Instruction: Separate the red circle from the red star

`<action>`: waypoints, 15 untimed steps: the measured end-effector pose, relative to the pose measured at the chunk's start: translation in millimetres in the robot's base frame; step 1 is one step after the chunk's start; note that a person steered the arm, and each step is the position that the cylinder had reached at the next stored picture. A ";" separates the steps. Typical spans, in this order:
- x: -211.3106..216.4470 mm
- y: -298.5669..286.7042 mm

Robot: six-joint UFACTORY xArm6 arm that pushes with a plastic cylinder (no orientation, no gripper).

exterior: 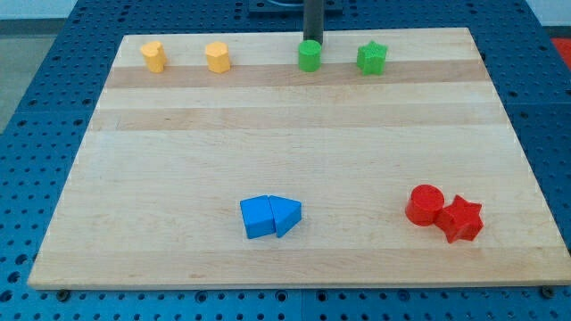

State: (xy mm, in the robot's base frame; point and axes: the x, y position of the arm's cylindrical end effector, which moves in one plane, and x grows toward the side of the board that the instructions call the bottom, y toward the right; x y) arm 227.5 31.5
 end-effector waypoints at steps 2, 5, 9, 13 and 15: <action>18.5 25.2; 24.8 36.1; 142.7 26.1; 324.1 198.1; 315.4 197.5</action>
State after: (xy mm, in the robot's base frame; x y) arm 542.9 229.1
